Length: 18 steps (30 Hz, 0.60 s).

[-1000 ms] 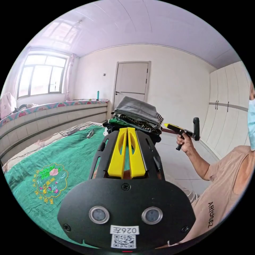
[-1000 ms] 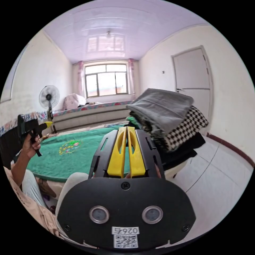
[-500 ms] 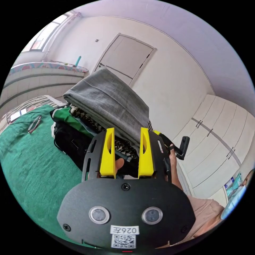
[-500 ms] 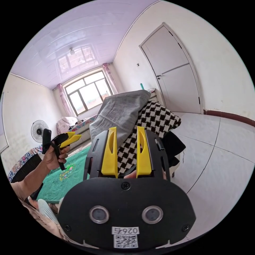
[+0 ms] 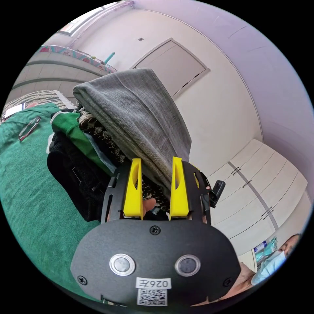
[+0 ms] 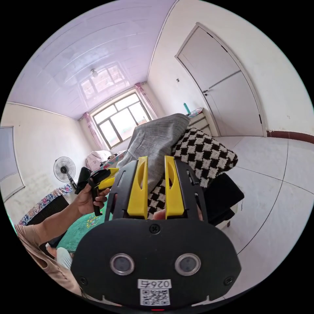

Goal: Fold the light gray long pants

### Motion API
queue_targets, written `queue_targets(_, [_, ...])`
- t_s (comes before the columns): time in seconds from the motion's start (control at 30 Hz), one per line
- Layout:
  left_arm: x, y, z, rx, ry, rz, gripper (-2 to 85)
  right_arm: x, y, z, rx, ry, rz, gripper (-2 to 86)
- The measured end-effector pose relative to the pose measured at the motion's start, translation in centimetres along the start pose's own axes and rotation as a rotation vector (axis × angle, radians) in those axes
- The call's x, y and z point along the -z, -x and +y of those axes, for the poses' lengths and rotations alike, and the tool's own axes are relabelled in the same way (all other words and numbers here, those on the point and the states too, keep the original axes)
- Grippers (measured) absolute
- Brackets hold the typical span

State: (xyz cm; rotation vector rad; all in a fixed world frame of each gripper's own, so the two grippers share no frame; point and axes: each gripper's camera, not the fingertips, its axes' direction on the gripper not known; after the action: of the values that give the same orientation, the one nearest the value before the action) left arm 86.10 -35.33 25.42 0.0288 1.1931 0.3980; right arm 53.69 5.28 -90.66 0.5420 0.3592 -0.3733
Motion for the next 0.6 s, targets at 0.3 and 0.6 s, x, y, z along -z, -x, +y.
queue_targets(0.3, [0.4,2.1,-1.3,-0.039,-0.001,-0.029,6.3,-0.7,-0.5,-2.4,0.057,0.048,0.079,4.9])
queue_targets(0.6, [1.7,4.7,-1.8,0.031,-0.008,0.125,8.0,-2.5,-0.1,-4.6,0.031,0.115,0.148,8.2])
